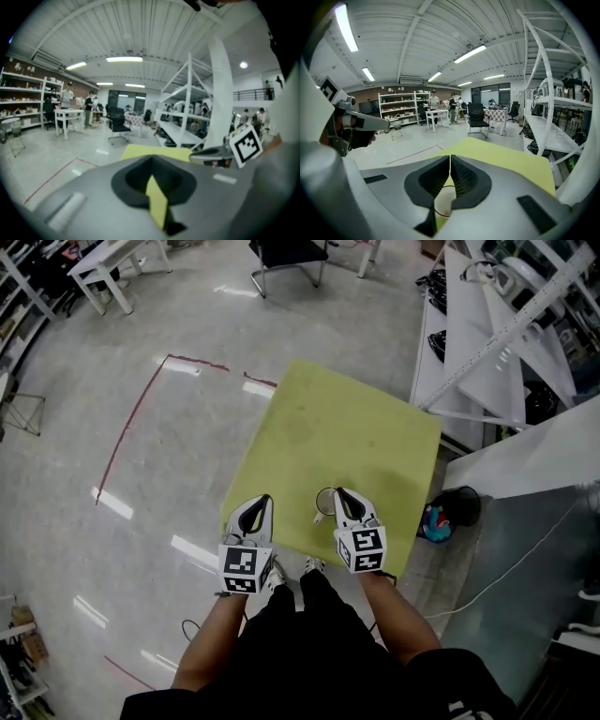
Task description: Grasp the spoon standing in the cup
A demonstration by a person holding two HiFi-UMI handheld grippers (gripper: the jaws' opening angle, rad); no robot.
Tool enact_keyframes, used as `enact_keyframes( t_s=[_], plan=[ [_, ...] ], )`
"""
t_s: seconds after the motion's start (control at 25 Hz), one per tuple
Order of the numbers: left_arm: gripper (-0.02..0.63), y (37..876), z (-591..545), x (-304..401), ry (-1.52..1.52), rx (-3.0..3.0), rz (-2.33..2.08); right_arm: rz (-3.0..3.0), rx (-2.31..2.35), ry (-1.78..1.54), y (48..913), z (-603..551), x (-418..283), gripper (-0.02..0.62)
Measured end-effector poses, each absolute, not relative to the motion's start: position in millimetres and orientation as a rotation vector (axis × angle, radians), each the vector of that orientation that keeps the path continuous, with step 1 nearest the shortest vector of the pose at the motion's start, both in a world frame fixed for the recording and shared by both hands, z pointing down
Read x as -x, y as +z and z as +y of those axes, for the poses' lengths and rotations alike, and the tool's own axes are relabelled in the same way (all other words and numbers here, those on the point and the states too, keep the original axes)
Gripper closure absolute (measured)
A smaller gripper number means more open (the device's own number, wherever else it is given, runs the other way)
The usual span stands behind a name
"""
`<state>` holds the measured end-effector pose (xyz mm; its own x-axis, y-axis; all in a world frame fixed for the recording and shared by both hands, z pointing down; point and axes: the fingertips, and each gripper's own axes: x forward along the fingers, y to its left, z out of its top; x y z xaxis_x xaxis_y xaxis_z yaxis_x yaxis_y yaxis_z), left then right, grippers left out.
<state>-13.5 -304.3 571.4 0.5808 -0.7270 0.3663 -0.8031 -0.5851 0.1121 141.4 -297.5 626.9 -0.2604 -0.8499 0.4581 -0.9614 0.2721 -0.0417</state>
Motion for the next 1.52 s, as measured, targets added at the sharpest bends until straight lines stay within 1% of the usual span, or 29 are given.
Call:
enact_keyframes(
  t_s=[0.2, 0.24, 0.32, 0.4, 0.72, 0.84, 1.08, 1.36, 1.52],
  plan=[
    [0.6, 583, -313, 12, 0.452, -2.527, -1.279, -2.15, -1.604, 0.521, 660, -311, -149, 0.583],
    [0.6, 583, -315, 10, 0.455, -2.527, -1.28, -2.138, -1.595, 0.541, 667, -314, -151, 0.567],
    [0.6, 584, -318, 8, 0.461, -2.527, -1.282, -2.113, -1.579, 0.584, 679, -319, -155, 0.48],
    [0.6, 585, -321, 6, 0.467, -2.522, -1.285, -2.104, -1.561, 0.612, 688, -323, -156, 0.471],
    [0.6, 595, -327, 6, 0.487, -2.499, -1.291, -2.071, -1.527, 0.663, 710, -332, -154, 0.474],
    [0.6, 597, -328, 4, 0.495, -2.494, -1.287, -2.057, -1.55, 0.675, 709, -331, -154, 0.495],
    [0.6, 595, -327, 1, 0.49, -2.503, -1.278, -2.045, -1.53, 0.682, 715, -332, -151, 0.506],
    [0.6, 594, -324, 10, 0.495, -2.493, -1.297, -2.012, -1.56, 0.677, 719, -329, -153, 0.552],
    [0.6, 595, -322, 15, 0.491, -2.491, -1.302, -2.014, -1.577, 0.669, 718, -329, -151, 0.568]
  ],
)
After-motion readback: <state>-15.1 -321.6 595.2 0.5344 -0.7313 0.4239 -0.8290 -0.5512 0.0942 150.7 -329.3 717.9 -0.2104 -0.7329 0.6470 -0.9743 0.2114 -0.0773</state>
